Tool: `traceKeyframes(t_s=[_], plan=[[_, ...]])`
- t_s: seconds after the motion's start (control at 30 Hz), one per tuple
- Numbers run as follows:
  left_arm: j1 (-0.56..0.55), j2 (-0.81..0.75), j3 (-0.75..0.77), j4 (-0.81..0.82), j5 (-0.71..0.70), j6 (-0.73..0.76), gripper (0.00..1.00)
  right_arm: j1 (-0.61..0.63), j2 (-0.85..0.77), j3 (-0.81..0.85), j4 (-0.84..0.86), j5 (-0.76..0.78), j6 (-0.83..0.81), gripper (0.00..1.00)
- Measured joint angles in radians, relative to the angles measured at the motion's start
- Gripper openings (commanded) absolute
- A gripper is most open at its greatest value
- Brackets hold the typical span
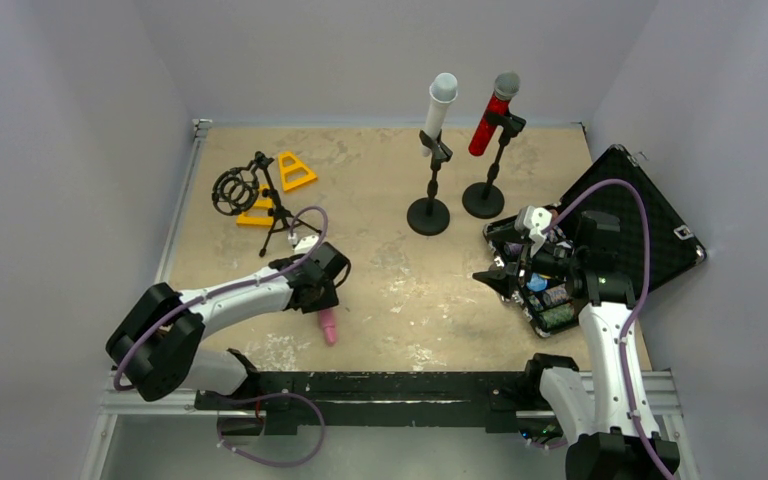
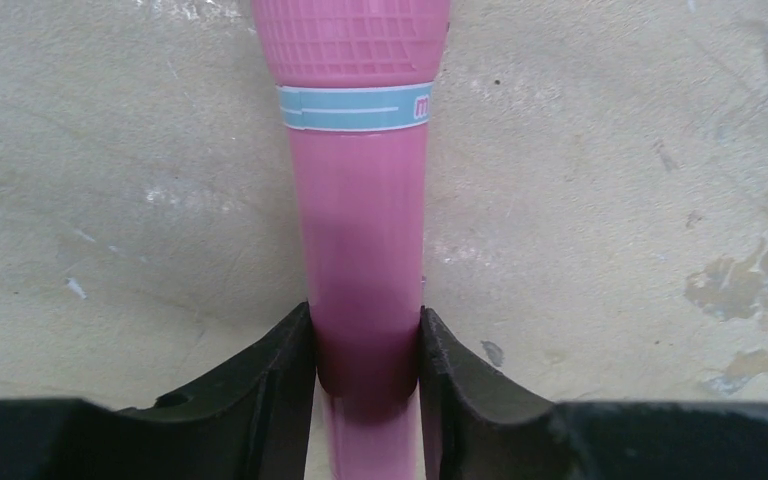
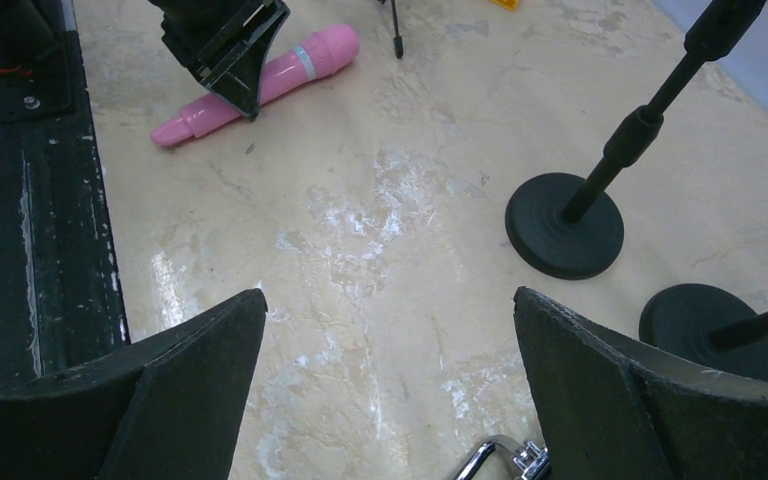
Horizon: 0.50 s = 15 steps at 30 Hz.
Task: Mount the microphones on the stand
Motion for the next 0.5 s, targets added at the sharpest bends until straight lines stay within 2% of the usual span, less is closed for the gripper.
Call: traceKeyframes(t_s=[0.07, 0.1, 0.3, 0.5], plan=[[0.0, 0.0, -0.002, 0.02, 0.014, 0.018, 0.02, 0.0, 0.0, 0.0, 0.0, 0.0, -0.003, 0.97], [0.0, -0.003, -0.005, 0.032, 0.026, 0.026, 0.0, 0.0, 0.0, 0.0, 0.0, 0.0, -0.005, 0.97], [0.0, -0.069, -0.05, 0.08, 0.124, 0.088, 0.0, 0.0, 0.0, 0.0, -0.003, -0.002, -0.011, 0.97], [0.0, -0.28, -0.093, 0.128, 0.243, 0.185, 0.0, 0.0, 0.003, 0.0, -0.013, -0.037, -0.024, 0.97]])
